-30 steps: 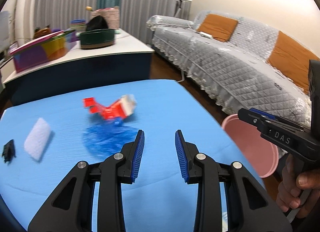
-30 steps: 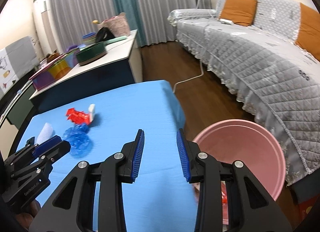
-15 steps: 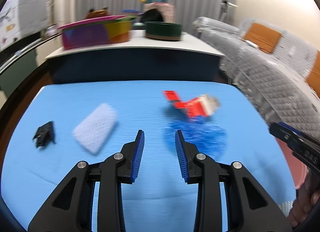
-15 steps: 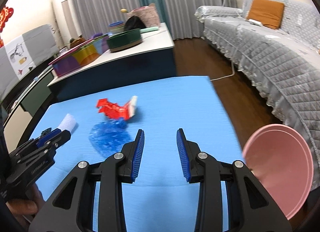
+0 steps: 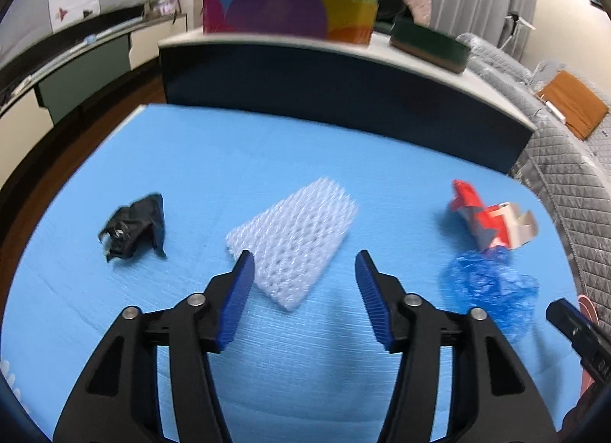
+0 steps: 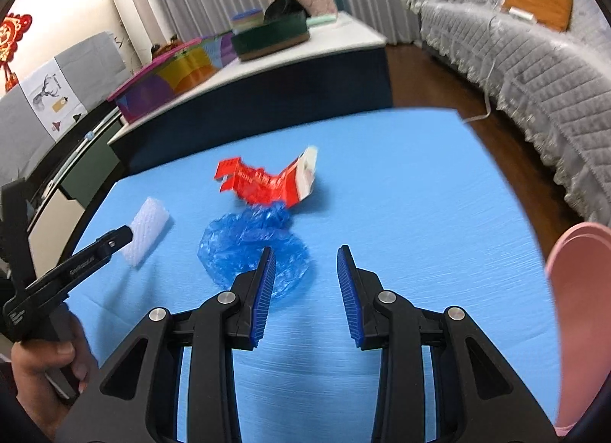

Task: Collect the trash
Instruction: 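Grasp the white foam net sleeve with the left gripper while the right grasps the blue plastic bag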

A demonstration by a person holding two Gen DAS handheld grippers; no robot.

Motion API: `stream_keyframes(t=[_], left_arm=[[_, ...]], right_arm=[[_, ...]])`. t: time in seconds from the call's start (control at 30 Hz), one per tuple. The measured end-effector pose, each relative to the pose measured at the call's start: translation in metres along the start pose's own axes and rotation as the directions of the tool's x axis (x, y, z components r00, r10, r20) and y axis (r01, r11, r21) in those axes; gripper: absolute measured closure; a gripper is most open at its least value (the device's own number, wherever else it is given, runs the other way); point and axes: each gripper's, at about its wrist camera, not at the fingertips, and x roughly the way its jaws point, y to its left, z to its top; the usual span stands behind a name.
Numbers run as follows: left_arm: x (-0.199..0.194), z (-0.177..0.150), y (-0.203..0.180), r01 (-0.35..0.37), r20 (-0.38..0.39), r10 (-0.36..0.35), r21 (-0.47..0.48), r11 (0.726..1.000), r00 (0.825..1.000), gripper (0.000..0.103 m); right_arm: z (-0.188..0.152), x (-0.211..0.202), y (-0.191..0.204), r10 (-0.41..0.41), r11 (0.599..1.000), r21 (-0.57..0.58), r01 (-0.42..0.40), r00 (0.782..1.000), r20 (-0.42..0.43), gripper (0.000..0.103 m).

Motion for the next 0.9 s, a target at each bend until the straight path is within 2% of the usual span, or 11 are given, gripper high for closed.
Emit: stream_keyframes(t=[0.03,0.07,0.33,0.37,0.4,0.5,0.57,0.6,0.67,0.9], left_arm=[[0.004,-0.001,0.0,-0.004,-0.014,0.004,-0.001,1.0,1.0,0.046],[0.008,-0.001,0.0,-0.011,-0.025,0.011,0.0,1.0,1.0,0.047],[0.023,-0.001,-0.001,-0.046,-0.057,0.046,0.011,0.999,0.997,0.047],[0.024,-0.001,-0.001,-0.049,-0.06,0.049,0.014,0.999,0.997,0.049],[0.025,0.0,0.0,-0.051,-0.06,0.052,0.016,0.999,0.997,0.055],[0.026,-0.001,0.0,-0.069,-0.059,0.07,0.027,0.997,0.996,0.068],[0.023,0.0,-0.001,-0.073,-0.052,0.075,0.035,0.997,0.996,0.078],[0.021,0.0,-0.002,-0.078,-0.044,0.08,0.042,0.996,0.996,0.082],[0.018,0.001,-0.004,-0.081,-0.032,0.083,0.048,0.996,0.996,0.087],[0.005,0.001,-0.01,-0.067,0.006,0.067,0.062,0.996,0.998,0.094]], right_arm=[[-0.001,0.006,0.001,0.015,1.0,0.003,-0.015,1.0,-0.022,0.059],[-0.002,0.009,0.001,0.019,1.0,0.001,-0.019,0.999,-0.031,0.058],[-0.004,0.025,0.005,0.006,1.0,-0.014,-0.007,0.997,-0.077,0.058],[-0.005,0.027,0.006,0.004,1.0,-0.021,-0.006,0.997,-0.083,0.058],[-0.006,0.028,0.006,0.002,1.0,-0.026,-0.005,0.996,-0.087,0.058],[-0.005,0.03,0.009,-0.01,0.999,-0.047,0.005,0.996,-0.093,0.067],[-0.006,0.031,0.01,-0.011,0.998,-0.058,0.006,0.995,-0.098,0.082],[-0.006,0.031,0.01,-0.01,0.998,-0.061,0.004,0.995,-0.1,0.086],[-0.006,0.03,0.011,-0.008,0.997,-0.072,0.001,0.995,-0.097,0.098],[-0.005,0.013,0.015,-0.011,0.995,-0.099,0.006,0.999,-0.047,0.102]])
